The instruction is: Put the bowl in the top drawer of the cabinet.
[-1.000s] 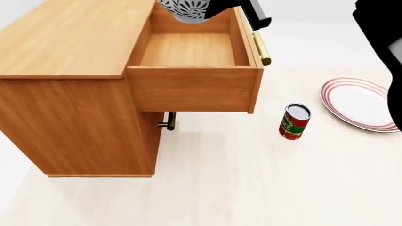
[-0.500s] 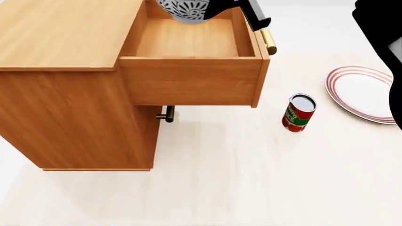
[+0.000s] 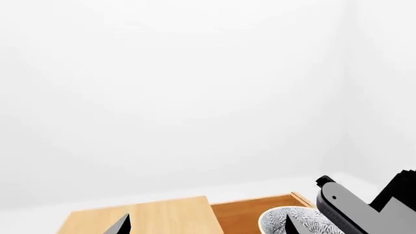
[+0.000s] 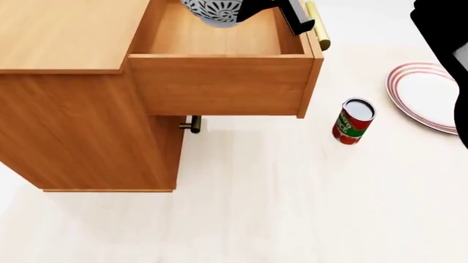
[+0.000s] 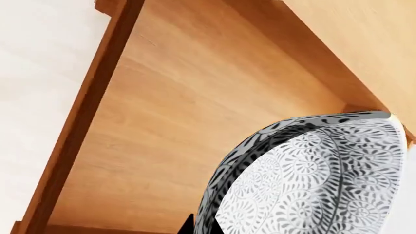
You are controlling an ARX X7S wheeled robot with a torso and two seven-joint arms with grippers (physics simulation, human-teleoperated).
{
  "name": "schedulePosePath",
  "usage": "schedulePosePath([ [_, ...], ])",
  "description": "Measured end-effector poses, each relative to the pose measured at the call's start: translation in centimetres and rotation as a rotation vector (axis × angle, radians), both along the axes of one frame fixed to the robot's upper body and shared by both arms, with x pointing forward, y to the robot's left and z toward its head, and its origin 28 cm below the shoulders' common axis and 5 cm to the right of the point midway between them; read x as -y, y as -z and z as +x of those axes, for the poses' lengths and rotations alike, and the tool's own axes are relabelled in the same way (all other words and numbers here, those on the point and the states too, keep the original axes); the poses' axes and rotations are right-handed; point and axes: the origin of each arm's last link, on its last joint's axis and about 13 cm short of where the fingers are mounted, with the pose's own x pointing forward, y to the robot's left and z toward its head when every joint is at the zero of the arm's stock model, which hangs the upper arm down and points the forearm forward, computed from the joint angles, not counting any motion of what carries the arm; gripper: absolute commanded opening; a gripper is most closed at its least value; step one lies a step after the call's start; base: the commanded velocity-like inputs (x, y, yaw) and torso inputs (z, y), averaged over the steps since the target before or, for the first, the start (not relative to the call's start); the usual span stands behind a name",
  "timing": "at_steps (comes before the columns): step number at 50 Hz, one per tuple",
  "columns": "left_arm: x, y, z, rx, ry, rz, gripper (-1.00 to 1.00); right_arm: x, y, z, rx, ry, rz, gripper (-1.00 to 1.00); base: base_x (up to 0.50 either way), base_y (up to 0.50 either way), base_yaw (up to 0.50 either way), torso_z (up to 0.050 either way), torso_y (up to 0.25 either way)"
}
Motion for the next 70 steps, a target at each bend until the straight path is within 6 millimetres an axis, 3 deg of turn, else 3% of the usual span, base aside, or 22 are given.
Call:
schedulePosePath([
  [25,0.0,0.0,0.0,0.001,0.0,-0.011,1.0,-0.2,0.1,-0.1,0.005,-0.001,-0.006,-1.0,0.0,0.0,0.0,0.0,-0.07],
  [26,0.0,0.0,0.0,0.001,0.0,-0.012,1.0,-0.2,0.1,-0.1,0.005,-0.001,-0.005,1.0,0.0,0.0,0.0,0.0,0.0],
  [70,0.0,0.0,0.0,0.001,0.005,-0.027,1.0,0.1,-1.0,-0.7,-0.001,0.009,0.031,1.0,0.0,0.0,0.0,0.0,0.0],
])
